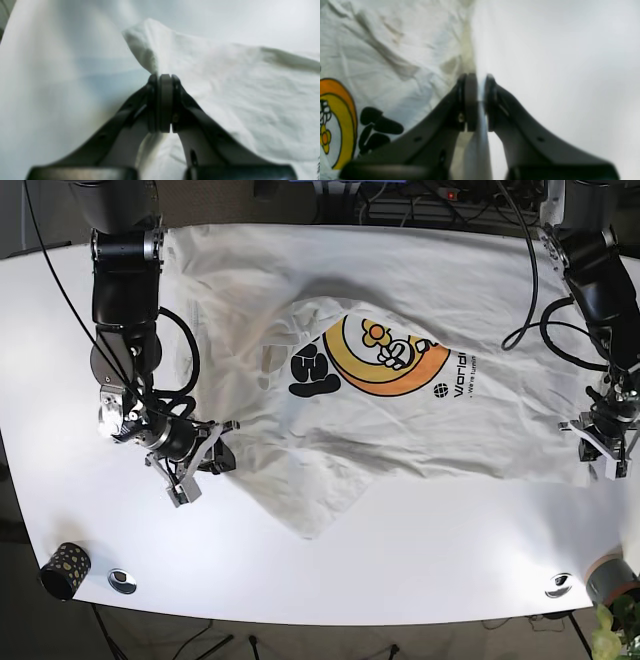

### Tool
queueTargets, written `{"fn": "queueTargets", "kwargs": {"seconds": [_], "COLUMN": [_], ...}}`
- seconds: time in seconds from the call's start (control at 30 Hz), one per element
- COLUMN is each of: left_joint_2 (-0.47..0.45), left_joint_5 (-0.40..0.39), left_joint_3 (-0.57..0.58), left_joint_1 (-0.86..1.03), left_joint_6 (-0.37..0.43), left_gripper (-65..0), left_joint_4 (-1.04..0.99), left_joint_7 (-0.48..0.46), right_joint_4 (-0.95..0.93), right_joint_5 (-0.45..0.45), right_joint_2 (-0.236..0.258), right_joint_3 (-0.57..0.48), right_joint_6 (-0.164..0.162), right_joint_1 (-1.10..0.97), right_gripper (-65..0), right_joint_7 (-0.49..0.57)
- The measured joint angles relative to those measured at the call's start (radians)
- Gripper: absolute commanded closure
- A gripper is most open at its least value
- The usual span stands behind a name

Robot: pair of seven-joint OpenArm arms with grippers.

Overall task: Fold the T-shirt properly
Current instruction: 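Lift the side edge with the right gripper and fold it over the shirt body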

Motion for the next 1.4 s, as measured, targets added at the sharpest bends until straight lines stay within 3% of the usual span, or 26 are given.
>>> {"fn": "queueTargets", "kwargs": {"seconds": [0.23,0.3,0.5,0.57,0.9,1.13,1.4], "left_joint_2": [0.005,0.007,0.003,0.004,0.005,0.038,0.058], "left_joint_5": [-0.005,-0.042,-0.143,-0.169,-0.171,-0.169,-0.174], "left_joint_3": [-0.03,-0.075,-0.136,-0.145,-0.156,-0.251,-0.299], "left_joint_1": [0.083,0.103,0.154,0.18,0.294,0.385,0.484], "left_joint_6": [-0.008,-0.005,0.0,-0.005,-0.007,-0.005,-0.082], "left_gripper": [0.0,0.0,0.0,0.0,0.0,0.0,0.0], "left_joint_4": [0.089,0.117,0.201,0.247,0.451,0.531,0.573], "left_joint_7": [0.002,0.014,0.135,0.136,0.211,0.219,0.215], "right_joint_4": [0.167,0.224,0.329,0.371,0.6,0.727,0.774], "right_joint_5": [-0.006,0.009,-0.009,-0.006,0.003,0.014,0.009], "right_joint_2": [0.013,0.017,0.034,0.034,0.034,0.026,0.027], "right_joint_3": [0.014,0.058,0.149,0.156,0.205,0.246,0.277], "right_joint_6": [-0.006,0.008,0.0,0.002,0.006,0.01,0.008], "right_joint_1": [-0.076,-0.108,-0.169,-0.193,-0.356,-0.486,-0.594], "right_gripper": [-4.9,-4.9,-4.9,-4.9,-4.9,-4.9,-4.9], "right_joint_7": [-0.06,-0.078,-0.141,-0.149,-0.199,-0.194,-0.196]}}
